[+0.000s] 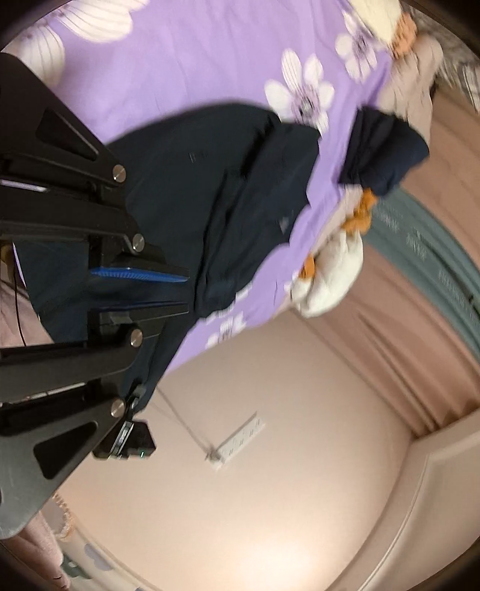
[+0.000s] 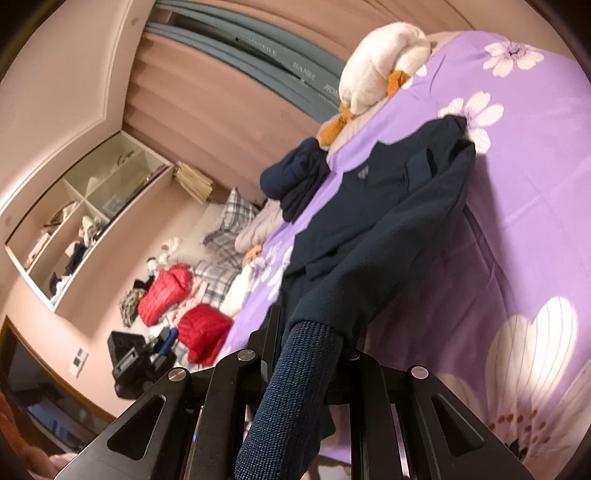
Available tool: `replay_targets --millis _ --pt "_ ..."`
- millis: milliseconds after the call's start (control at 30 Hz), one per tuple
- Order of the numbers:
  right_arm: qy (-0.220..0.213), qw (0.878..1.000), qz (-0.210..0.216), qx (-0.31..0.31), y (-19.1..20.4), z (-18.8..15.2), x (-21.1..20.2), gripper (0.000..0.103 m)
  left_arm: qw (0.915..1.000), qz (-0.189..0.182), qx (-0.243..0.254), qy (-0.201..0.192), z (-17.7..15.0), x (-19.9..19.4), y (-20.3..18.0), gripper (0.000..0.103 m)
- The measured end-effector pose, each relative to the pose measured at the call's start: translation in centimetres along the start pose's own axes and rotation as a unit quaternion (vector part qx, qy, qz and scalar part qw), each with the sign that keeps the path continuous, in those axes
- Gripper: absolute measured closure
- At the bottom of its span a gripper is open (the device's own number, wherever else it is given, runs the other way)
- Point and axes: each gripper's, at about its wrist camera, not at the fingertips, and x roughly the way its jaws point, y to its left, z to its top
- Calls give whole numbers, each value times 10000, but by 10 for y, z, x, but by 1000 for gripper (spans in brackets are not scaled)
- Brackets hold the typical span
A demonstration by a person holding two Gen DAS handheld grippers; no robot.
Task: Fold large clothes
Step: 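Lift the hem with both tools and fold it toward the collar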
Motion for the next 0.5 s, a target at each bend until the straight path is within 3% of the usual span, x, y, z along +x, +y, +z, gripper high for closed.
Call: replay_targets --millis 100,167,200,300,500 --pt "111 9999 -74 -45 -2 -2 -1 86 9979 458 -407 199 -6 0 32 82" --pt "162 9998 -134 -30 -5 -3 -3 86 9919 906 -750 479 -15 6 56 50" --pt "182 9997 -187 -18 -7 -4 -4 86 9872 1116 -950 629 -22 9 69 45" --pt "265 9990 -342 53 -13 -7 -4 86 9772 1296 -1346 1005 -37 23 95 45" --pt "370 9983 -443 94 -15 -10 -2 86 9659 1631 -1620 1189 -46 35 122 44"
